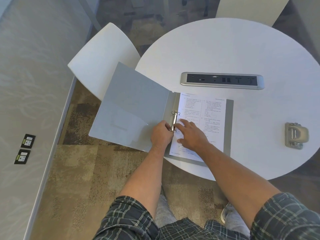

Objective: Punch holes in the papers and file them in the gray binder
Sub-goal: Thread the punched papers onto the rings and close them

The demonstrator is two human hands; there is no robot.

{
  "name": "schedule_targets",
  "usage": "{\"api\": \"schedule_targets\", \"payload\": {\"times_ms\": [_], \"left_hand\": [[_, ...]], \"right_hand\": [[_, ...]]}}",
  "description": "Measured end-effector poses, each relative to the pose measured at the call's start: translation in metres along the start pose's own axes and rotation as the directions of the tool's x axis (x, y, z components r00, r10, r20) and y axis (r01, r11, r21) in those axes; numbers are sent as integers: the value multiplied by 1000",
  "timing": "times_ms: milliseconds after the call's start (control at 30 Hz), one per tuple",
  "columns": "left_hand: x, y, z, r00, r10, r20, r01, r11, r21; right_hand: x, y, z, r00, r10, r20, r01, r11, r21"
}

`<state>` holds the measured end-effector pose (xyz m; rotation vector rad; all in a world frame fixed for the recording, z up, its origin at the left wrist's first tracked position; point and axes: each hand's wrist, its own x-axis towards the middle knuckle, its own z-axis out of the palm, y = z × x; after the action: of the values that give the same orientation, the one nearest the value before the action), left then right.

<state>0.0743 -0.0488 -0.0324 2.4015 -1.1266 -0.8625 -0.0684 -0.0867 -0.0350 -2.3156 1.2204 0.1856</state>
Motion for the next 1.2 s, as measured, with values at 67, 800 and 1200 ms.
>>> {"api": "schedule_targets", "payload": {"times_ms": [67,800,1200], "left_hand": [[0,2,2,999,34,-23,-34,999,-19],[10,28,-1,990,-106,94,114,990,-78],[13,21,-5,975,-117,189,178,919,-352]], "right_hand": [[-5,4,1,999,47,-20,-43,981,188],[-57,43,5,777,540,-322,-388,815,432],[-58,56,12,671,658,-341,-461,731,503]]}}
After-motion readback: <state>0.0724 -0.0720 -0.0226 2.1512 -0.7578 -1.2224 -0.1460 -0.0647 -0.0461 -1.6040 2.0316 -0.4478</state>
